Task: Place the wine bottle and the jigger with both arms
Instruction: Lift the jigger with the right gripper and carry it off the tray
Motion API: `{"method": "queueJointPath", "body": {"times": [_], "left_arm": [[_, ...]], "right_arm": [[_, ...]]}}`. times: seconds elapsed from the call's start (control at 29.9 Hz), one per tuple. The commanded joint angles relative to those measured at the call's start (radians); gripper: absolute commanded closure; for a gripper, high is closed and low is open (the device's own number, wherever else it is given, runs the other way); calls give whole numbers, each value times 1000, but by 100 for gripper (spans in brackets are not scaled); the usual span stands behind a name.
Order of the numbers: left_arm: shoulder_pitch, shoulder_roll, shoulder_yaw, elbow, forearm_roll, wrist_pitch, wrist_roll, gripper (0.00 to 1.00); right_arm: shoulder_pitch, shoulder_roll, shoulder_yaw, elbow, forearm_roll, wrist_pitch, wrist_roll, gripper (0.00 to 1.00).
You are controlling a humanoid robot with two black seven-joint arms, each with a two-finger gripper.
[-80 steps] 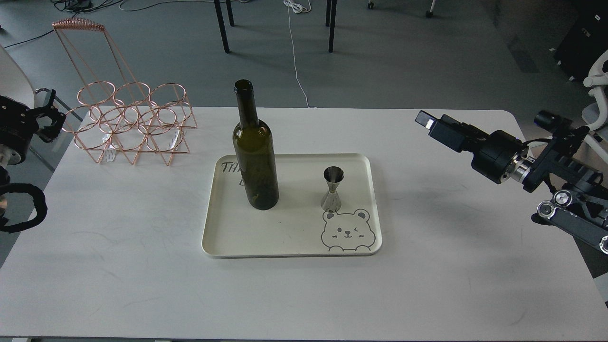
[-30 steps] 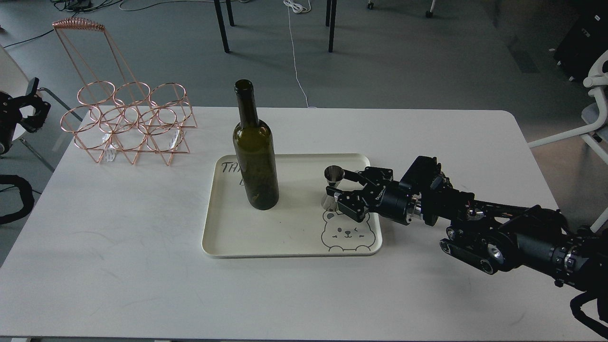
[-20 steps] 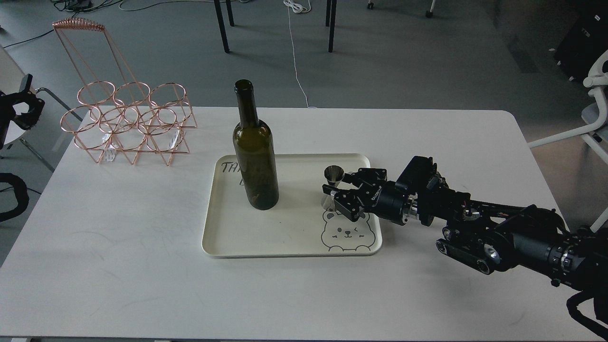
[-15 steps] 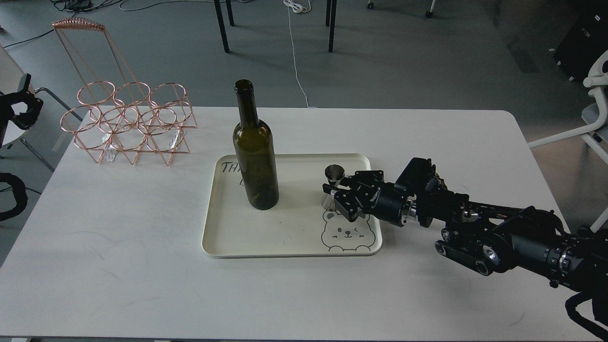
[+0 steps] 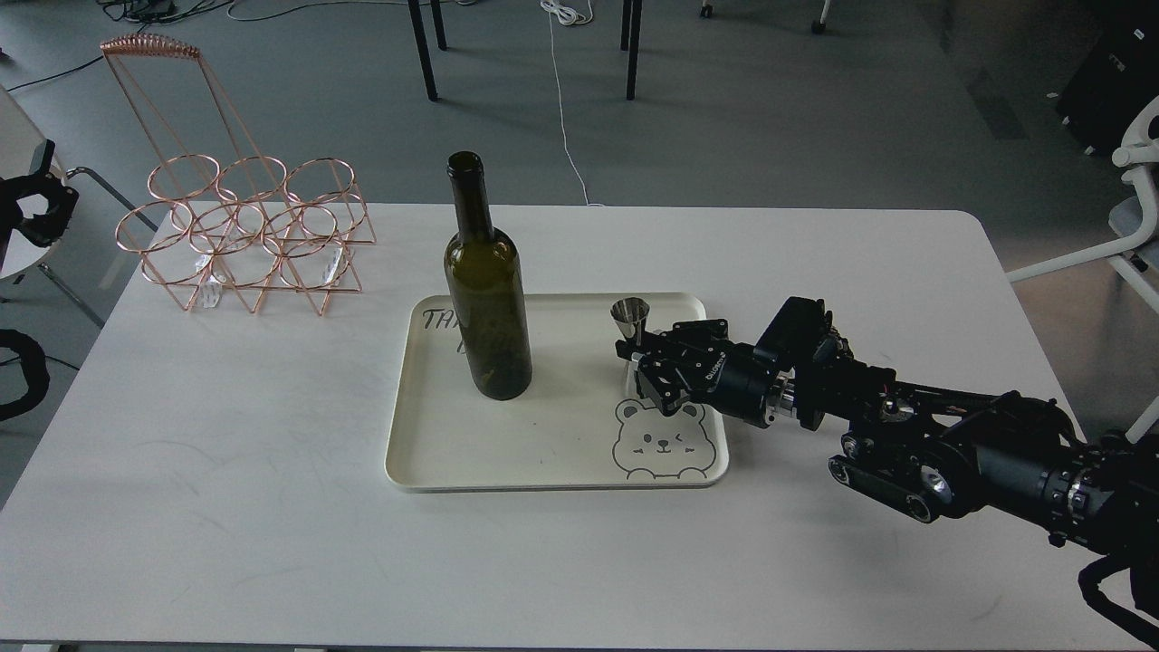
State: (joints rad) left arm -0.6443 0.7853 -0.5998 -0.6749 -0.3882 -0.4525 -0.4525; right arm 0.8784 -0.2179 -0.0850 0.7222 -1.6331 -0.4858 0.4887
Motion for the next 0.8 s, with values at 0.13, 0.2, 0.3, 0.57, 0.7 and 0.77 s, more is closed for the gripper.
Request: {"method": "queueJointPath", "body": {"times": [0.13,0.2,0.3,0.57,0.7,0.77], "left_arm": [[-2,6,0,0,0,0,0,1],[-2,12,0,0,0,0,0,1],[-2,14,0,0,2,-2,0,1],[-2,12,0,-3,2,0,2,1],[-2,11,0,-3,2,0,2,1],[-2,11,0,-5,3,0,2,1]], "right_arm": [[14,-61,106,5,12,-3,0,99],[8,-93,154,8,12,-3,0,99],[-2,-147,198,14,15,-3,0,99],[-102,-270,249,-3,114,-3,0,98],[-174,-284,249,-43,141,-3,0,98],[-206,-284,249,-59,144,-3,0,98]]}}
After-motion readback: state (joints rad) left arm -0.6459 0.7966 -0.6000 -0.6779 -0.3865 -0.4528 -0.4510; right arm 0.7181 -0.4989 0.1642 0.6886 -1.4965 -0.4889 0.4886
